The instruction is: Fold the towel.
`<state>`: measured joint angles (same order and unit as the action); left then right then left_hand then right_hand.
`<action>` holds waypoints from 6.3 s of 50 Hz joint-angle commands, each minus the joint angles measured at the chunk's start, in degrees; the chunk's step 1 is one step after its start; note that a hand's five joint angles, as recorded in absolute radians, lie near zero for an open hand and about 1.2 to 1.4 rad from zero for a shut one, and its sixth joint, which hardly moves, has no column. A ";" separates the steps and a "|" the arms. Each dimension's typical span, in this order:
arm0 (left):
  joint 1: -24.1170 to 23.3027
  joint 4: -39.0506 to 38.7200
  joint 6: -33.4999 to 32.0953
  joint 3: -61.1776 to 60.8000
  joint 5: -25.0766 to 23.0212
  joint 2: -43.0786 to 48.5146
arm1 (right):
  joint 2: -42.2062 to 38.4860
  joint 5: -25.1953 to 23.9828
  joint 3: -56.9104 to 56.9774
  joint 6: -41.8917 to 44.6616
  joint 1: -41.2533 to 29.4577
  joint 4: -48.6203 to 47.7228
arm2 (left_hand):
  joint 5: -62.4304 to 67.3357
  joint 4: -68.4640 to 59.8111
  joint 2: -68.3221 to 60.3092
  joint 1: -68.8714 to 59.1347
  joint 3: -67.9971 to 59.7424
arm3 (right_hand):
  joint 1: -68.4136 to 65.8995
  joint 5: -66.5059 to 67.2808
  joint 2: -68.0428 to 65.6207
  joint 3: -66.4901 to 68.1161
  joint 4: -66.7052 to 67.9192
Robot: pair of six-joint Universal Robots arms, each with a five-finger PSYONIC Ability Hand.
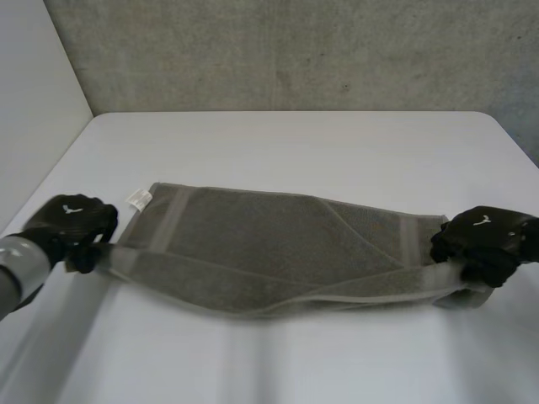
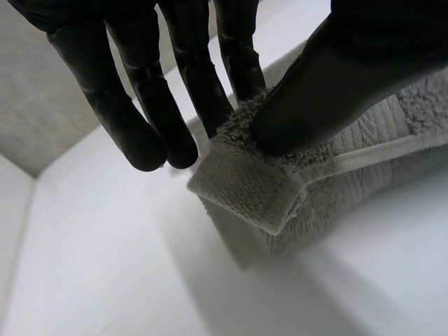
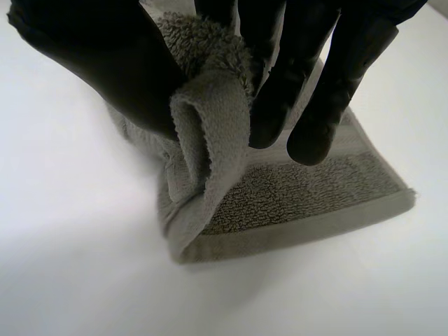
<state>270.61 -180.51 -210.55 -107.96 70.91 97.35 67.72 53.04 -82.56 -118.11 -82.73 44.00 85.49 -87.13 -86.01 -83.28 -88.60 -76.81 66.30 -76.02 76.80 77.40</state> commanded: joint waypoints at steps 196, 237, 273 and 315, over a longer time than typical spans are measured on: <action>-12.39 -11.44 -0.65 24.12 10.39 32.64 | 2.24 14.11 -24.67 -24.54 -3.67 -57.00 | -15.49 7.13 6.01 3.28 8.60 | -3.19 3.70 -3.98 3.20 2.60; -11.95 -10.56 -0.39 1.27 11.27 9.54 | 2.95 11.74 -19.30 -10.75 3.00 -45.84 | -64.15 55.79 54.67 51.94 57.26 | -3.19 3.70 -3.98 3.20 2.60; -10.72 -11.26 13.13 8.64 11.18 -0.24 | 1.47 15.51 4.61 -13.03 -30.07 -39.94 | -75.18 66.83 65.70 62.98 68.30 | -3.19 3.70 -3.98 3.20 2.60; -36.30 -12.23 23.69 17.44 11.97 13.83 | 14.02 9.28 -19.65 -37.55 -21.69 -47.42 | -73.00 64.64 63.51 60.79 66.11 | 66.81 -66.30 66.02 -66.80 -67.40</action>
<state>238.85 -192.65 -191.42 -93.67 82.81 107.96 80.75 64.29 -96.74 -156.91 -111.28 -3.80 24.34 -25.75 -26.20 -25.63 -24.77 -13.20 3.27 -14.33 14.08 14.87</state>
